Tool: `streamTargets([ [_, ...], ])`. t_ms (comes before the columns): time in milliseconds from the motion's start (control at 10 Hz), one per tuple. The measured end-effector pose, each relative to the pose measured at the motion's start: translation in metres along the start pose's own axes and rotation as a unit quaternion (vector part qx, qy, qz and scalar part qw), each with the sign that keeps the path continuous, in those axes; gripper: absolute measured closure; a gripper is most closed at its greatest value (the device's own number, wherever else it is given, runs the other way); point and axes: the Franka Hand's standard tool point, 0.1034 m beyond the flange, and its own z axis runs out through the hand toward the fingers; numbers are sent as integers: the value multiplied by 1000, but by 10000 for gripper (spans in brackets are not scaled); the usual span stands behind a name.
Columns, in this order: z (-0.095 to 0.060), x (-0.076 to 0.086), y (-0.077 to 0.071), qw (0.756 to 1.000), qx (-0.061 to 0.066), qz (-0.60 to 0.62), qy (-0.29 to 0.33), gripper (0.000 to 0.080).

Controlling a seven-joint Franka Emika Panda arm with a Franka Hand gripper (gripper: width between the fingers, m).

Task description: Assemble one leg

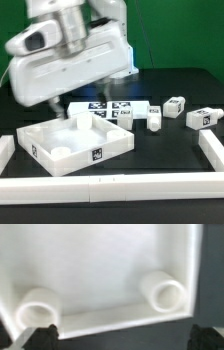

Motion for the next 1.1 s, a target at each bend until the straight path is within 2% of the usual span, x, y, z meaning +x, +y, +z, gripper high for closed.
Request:
streamTargets([
  [100,0,2,6,999,-2,-30,-11,150],
  [500,1,1,6,999,-3,-34,-12,150],
  [600,0,-2,12,1000,-10,-20,-12,150],
  [700,-2,-12,30,999,-35,12,-14,150],
  [800,1,-26,47,999,-44,-2,-18,150],
  [900,7,-40,66,999,-38,-23,-23,150],
  [1000,10,-44,77,999,-37,-25,-23,150],
  [1100,9,-42,75,999,-37,-19,-23,150],
])
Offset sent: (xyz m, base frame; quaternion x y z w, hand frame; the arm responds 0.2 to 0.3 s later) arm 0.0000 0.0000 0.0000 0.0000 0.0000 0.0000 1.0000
